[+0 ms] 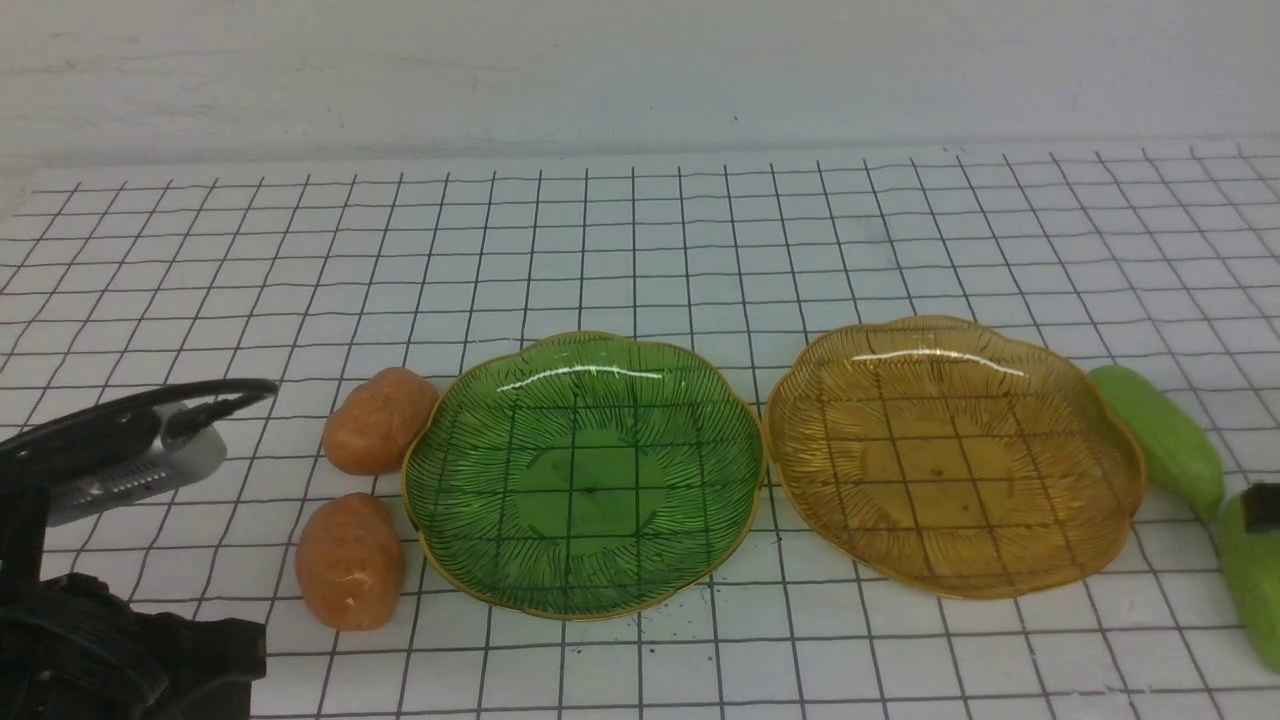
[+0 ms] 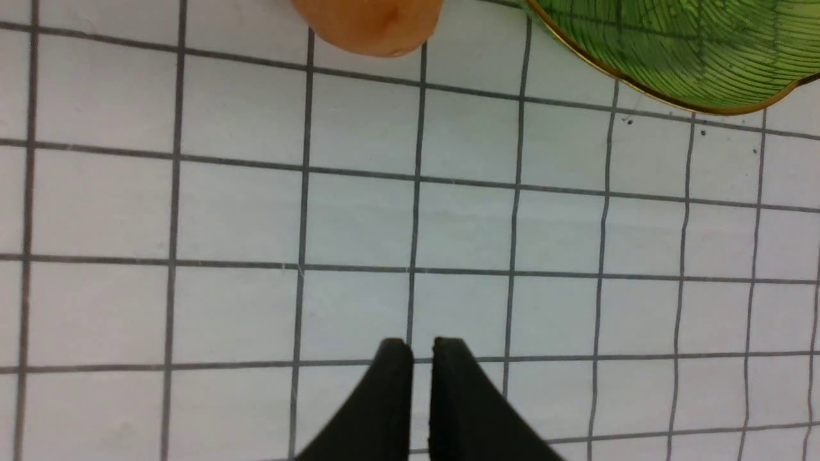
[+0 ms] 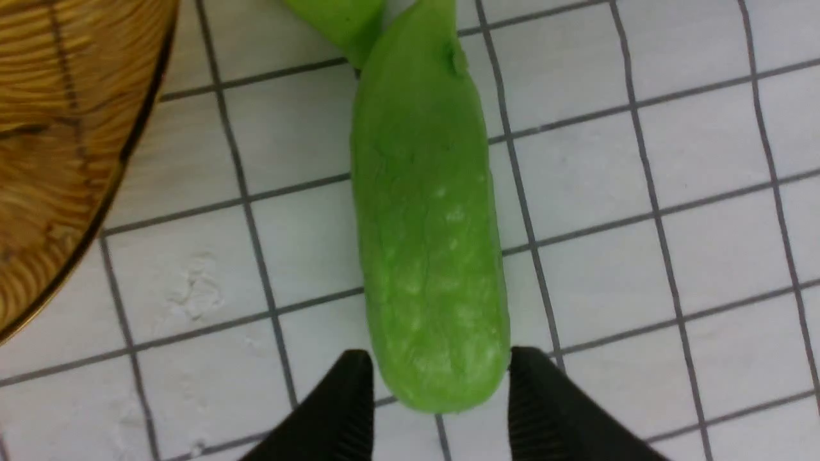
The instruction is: Put different types of vegetables on the plate.
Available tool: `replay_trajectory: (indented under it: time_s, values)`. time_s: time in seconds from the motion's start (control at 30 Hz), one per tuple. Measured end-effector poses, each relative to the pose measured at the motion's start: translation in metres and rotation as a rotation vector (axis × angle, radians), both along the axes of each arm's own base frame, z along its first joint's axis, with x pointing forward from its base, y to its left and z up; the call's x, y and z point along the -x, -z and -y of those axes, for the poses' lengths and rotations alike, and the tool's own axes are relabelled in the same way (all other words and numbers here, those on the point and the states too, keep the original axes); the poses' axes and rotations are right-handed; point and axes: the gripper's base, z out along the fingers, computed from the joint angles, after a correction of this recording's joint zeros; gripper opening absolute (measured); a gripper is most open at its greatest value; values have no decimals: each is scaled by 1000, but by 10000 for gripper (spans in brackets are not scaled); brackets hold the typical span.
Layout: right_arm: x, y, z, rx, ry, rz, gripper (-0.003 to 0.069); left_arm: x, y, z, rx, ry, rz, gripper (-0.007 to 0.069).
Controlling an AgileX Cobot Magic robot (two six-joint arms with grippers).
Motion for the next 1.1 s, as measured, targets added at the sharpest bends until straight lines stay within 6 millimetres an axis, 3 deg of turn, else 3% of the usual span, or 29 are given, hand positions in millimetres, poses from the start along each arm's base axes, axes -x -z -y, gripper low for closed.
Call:
replay_trajectory:
  time_s: [0.1,0.23,0.43,0.6,0.77,0.83,0.9,0.97,1.1]
  values:
    - [-15,19,2,14,-20,-43,405,-2,1,0,-1,-1,-2,50]
    - [-28,42,2,23,-48,-71,456,-2,1,0,-1,-3,4,59]
    - [-37,69,7,68,-70,-132,460,-2,1,0,-1,-4,8,59]
    - [-38,75,8,77,-53,-156,410,-2,1,0,-1,-5,8,59]
    - [-41,50,13,113,-4,-206,395,-2,1,0,-2,-3,7,59]
    - [-43,29,15,132,24,-215,395,-2,1,0,-5,3,5,59]
    - [-45,-9,14,108,61,-192,395,-1,1,0,-11,17,-3,59]
    - [-51,-33,5,24,63,-127,395,-1,1,0,-10,17,-4,59]
    - [-63,-47,-25,-138,-39,-35,395,-1,1,0,-8,18,-4,59]
